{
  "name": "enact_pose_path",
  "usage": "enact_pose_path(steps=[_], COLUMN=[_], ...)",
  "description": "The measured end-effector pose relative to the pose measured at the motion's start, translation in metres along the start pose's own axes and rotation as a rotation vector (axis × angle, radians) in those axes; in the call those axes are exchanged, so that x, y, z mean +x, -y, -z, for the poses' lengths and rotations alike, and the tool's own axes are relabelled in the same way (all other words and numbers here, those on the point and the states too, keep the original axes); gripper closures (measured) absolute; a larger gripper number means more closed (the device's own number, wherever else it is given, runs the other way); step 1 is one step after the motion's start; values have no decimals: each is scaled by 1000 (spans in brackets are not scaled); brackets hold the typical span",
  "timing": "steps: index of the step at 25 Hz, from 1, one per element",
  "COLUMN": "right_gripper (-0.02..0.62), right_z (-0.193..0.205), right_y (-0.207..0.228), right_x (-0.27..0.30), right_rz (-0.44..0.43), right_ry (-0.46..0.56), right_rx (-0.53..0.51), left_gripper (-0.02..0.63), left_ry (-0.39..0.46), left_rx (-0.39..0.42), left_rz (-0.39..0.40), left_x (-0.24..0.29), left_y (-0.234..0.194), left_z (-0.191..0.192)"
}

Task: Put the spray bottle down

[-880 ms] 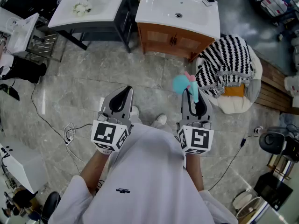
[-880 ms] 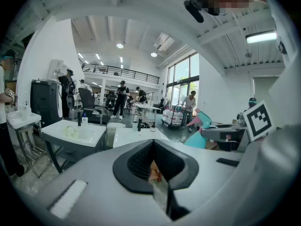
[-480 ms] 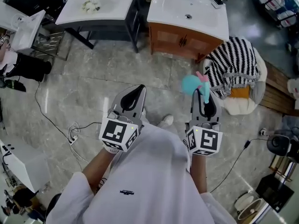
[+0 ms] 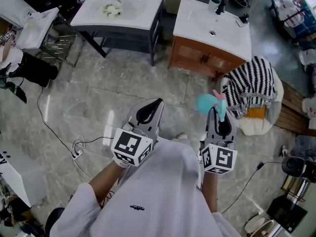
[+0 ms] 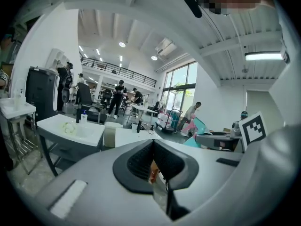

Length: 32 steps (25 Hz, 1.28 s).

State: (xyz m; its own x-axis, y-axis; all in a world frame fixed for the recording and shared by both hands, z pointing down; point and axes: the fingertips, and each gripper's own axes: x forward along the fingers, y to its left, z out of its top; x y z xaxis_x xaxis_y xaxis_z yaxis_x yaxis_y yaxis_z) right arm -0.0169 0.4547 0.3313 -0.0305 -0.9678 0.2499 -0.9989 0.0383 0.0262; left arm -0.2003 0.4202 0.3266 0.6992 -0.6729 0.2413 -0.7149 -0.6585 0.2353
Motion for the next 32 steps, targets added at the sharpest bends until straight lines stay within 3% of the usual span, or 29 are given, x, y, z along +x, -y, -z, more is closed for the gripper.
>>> enact_pose_path(steps=[7,14,21,27,32], right_gripper=[477,477,477,476,476], right_z=[-11,-22,-31,-23,-46], right_y=[-46,-41,-14,35,76], right_x=[27,70,125,204,275], right_rz=[-14,-13,-29,-84,-125], right_ry=[12,11,20,-10,-2], right_rx=[5,-5,9,29,24], left_gripper=[603,603,604,603,603], left_ry=[-27,-28,-16,-61,-69], left_rx=[-1,0,3,-26,-15], left_rz=[19,17,-11,-41,-53], left_x=[-8,17,65,148,222], left_y=[-42,-71,-90,-107,-115], left_z=[8,-9,-26,-30,-64])
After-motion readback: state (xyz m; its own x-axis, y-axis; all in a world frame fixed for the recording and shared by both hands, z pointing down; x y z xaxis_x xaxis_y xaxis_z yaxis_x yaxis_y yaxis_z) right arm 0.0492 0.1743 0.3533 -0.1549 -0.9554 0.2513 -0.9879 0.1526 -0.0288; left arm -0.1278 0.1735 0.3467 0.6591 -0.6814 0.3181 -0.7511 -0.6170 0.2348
